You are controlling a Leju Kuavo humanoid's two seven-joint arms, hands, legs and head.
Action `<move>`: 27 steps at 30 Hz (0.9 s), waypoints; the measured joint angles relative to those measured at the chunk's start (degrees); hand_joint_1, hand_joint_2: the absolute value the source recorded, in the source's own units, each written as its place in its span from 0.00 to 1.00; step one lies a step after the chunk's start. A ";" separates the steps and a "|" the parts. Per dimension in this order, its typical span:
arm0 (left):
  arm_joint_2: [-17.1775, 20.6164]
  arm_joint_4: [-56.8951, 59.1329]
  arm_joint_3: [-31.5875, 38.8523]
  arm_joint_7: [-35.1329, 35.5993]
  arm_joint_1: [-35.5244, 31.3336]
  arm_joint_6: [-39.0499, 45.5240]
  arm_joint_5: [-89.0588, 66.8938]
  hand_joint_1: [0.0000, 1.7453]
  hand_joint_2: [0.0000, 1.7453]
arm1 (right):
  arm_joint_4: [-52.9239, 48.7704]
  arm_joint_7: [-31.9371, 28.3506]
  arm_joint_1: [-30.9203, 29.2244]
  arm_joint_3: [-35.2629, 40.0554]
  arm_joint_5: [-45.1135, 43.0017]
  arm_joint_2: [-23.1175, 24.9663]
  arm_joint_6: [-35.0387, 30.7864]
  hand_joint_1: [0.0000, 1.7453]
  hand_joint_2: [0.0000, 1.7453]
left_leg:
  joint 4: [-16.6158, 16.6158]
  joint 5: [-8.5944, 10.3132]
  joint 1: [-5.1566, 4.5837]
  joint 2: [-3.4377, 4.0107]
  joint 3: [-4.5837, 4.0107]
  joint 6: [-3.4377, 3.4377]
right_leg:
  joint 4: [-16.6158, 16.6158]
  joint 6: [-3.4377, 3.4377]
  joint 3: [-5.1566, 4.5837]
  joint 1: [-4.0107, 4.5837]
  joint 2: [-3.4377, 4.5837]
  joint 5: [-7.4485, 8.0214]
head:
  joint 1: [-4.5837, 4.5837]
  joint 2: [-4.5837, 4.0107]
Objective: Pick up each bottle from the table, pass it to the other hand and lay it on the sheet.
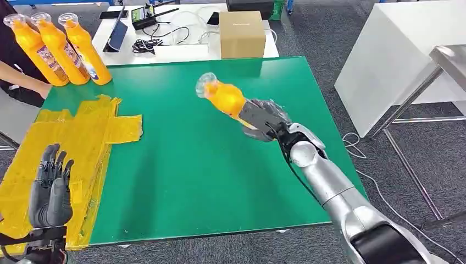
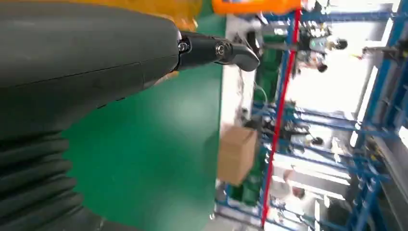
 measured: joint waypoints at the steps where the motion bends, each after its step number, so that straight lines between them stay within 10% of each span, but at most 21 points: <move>1: -0.15 -0.35 -0.41 -0.07 0.21 -0.07 0.00 0.00 1.00 | -1.57 0.24 -0.15 0.31 -0.31 0.29 0.00 1.00 1.00 | 0.00 -0.01 0.00 0.00 -0.02 0.00 | -0.01 0.00 -0.02 0.00 0.00 0.00 | 0.00 0.00; 17: -0.92 -2.32 -2.01 -0.61 1.43 -1.12 0.17 0.00 1.00 | -9.78 -1.29 -0.44 2.82 -4.11 2.06 -0.70 1.00 1.00 | 0.01 0.00 -0.07 -0.19 -0.14 0.02 | -0.01 0.01 -0.08 -0.03 -0.09 0.01 | 0.00 0.00; 27: -1.75 -6.44 -7.49 -0.31 1.22 -5.53 8.21 0.00 1.00 | -7.52 0.79 -1.63 10.15 3.99 13.58 -9.85 1.00 1.00 | -0.03 -0.01 0.03 0.00 -0.17 -0.01 | 0.00 -0.01 -0.19 0.04 -0.04 -0.01 | 0.00 0.00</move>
